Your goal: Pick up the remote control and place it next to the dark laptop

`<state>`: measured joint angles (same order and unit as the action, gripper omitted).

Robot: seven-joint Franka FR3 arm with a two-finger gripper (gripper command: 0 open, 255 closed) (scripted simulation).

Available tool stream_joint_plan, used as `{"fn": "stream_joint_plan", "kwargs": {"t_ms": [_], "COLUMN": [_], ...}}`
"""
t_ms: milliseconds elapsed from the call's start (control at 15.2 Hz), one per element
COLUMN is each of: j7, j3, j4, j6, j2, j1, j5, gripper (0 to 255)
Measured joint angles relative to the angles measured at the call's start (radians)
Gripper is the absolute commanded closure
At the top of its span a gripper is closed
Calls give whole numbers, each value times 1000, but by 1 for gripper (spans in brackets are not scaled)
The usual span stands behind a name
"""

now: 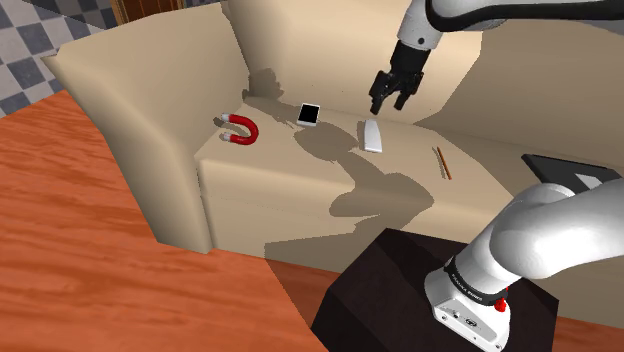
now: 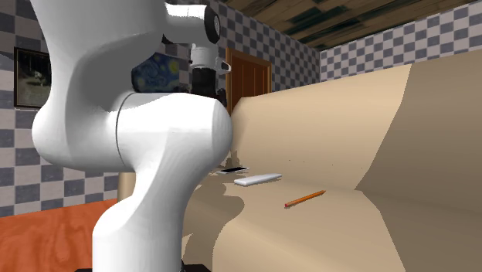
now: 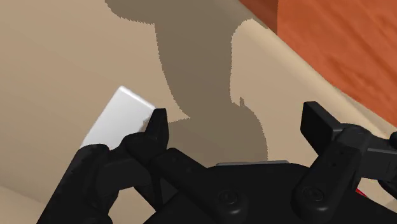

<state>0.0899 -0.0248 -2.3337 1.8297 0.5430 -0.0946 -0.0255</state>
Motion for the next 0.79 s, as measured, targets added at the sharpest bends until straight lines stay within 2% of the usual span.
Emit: {"fn": "stream_joint_plan", "kwargs": {"t_ms": [462,792], "j7": [123,225], "j3": [-30,-50], "j4": [38,100], "j6": [162,244], "j2": [-212,-367], "j1": [-78,-121], "j5": [28,41], "gripper": [0,0]}}
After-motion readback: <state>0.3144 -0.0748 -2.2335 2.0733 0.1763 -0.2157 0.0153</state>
